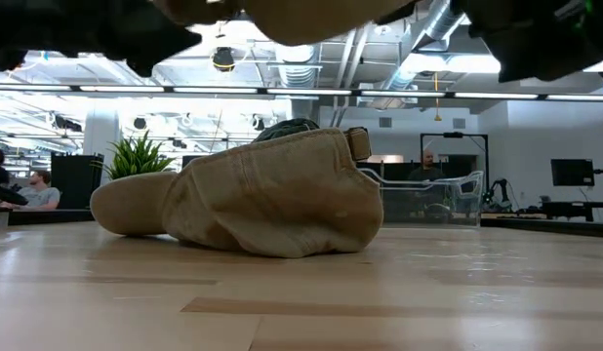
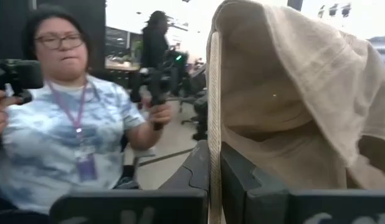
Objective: Pick & Place hat
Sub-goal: Put the brown cap into the right transparent bin
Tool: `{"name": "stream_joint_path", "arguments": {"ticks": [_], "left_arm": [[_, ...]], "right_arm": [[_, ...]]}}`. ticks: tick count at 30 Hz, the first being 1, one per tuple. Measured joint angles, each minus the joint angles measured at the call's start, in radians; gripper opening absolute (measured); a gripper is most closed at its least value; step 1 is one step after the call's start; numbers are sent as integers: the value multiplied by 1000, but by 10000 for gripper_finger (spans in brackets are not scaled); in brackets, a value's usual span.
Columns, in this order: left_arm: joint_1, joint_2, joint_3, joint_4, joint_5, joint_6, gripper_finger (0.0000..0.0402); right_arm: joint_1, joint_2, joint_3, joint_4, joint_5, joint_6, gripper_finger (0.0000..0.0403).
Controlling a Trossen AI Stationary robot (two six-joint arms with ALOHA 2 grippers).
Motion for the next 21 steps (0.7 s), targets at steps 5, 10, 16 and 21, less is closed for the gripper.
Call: {"name": "stream_joint_path", "arguments": {"ticks": [5, 10, 16, 21], "left_arm": [[64, 28, 66, 7, -35, 76, 186], [95, 118, 169, 8, -26, 141, 186], [101, 292, 301, 6, -28, 214, 186], [102, 418, 417, 5, -66, 264, 186]], "right_arm": [[40, 87, 9, 93, 6, 10, 4], [19, 139, 48, 95, 6, 37, 4], [-15, 169, 75, 89, 0, 52, 4], [-17, 169, 75, 87, 1, 66, 5]]}}
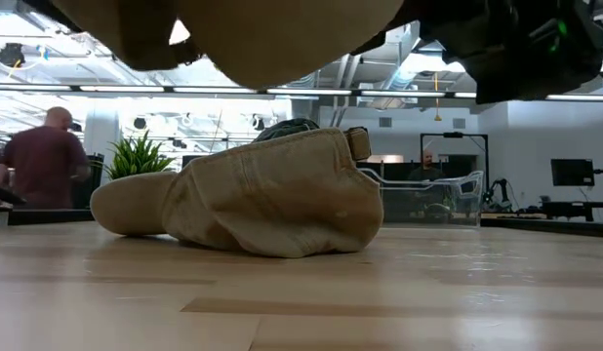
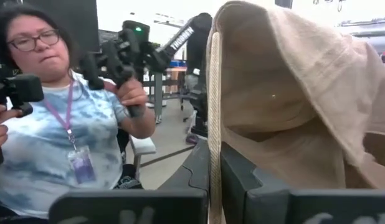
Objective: Pick & Place hat
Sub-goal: Put the brown cap into the right transparent bin
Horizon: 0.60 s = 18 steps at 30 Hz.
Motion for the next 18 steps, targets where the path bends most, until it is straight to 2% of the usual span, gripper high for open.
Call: {"name": "stream_joint_path", "arguments": {"ticks": [9, 18], "left_arm": [[-22, 198, 160, 1, 100, -38, 186], [-34, 298, 257, -1, 221, -214, 186]], "right_arm": [[-8, 0, 0, 16, 196, 0, 5], [-18, 0, 0, 0, 363, 8, 5]]}}
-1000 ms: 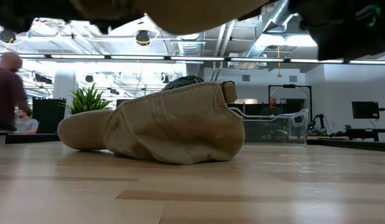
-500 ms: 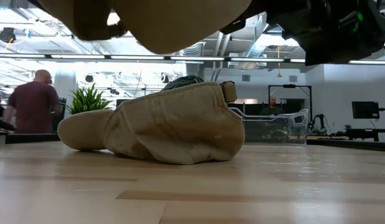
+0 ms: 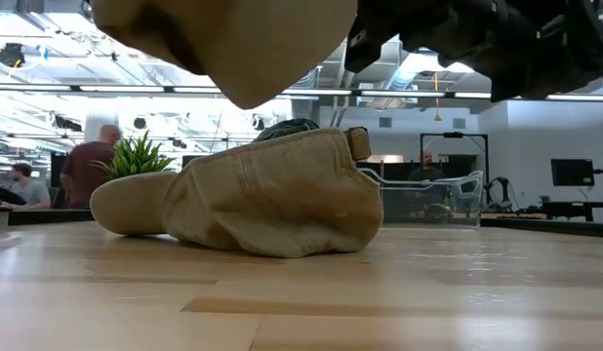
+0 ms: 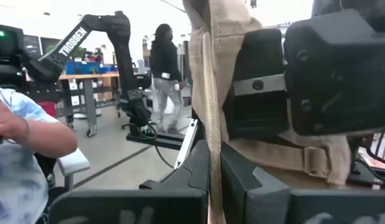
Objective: Pick & Place hat
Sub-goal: Put the brown cap into the right transparent bin
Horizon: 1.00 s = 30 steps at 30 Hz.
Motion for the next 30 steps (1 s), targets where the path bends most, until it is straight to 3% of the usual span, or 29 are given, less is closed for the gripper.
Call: {"name": "stream_joint_path", "arguments": {"ticks": [9, 14, 18, 30], "left_arm": [[-13, -3, 24, 17, 120, -81, 186], [-38, -63, 29, 16, 247, -144, 186], [-70, -118, 28, 2, 292, -131, 186], [-19, -159, 29, -61, 88, 138, 186]], "right_arm": [[1, -1, -1, -31, 69, -4, 3], [-7, 0, -14, -36, 251, -7, 6], [-11, 0, -19, -40, 267, -1, 6], [6, 0, -19, -37, 192, 4, 6]]}}
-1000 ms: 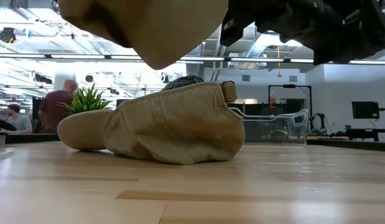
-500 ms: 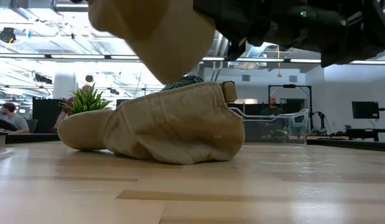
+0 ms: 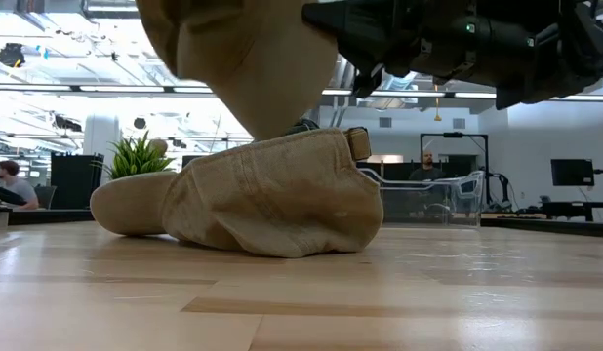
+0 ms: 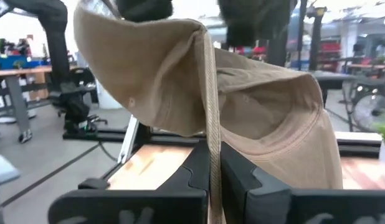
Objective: Pick & Place hat
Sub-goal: Put the brown cap into the right transparent bin
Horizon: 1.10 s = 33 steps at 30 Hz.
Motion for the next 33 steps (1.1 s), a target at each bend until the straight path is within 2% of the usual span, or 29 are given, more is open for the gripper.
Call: {"name": "stream_joint_path", "arguments": {"ticks": [7, 12, 14, 19, 20, 22, 26, 33], "left_arm": [[58, -72, -1, -33, -177, 179, 186], [73, -169, -2, -71, -288, 219, 186], [45, -229, -2, -99, -265, 152, 186], [-75, -361, -1, -305, -32, -68, 186], [-104, -369, -1, -355, -13, -82, 186], [-163, -368, -8, -425, -30, -86, 186], [-238, -326, -45, -439, -164, -65, 186], [-235, -206, -54, -424, -332, -31, 186]], "right_arm": [[1, 0, 0, -24, -57, -1, 6], [1, 0, 0, -23, -7, -1, 6], [2, 0, 0, -23, 27, -2, 6], [2, 0, 0, -14, 48, 9, 6], [2, 0, 0, -7, 48, 20, 6], [2, 0, 0, 0, 46, 29, 6], [2, 0, 3, 16, 22, 51, 6], [36, 0, 45, 8, 15, 47, 6]]}}
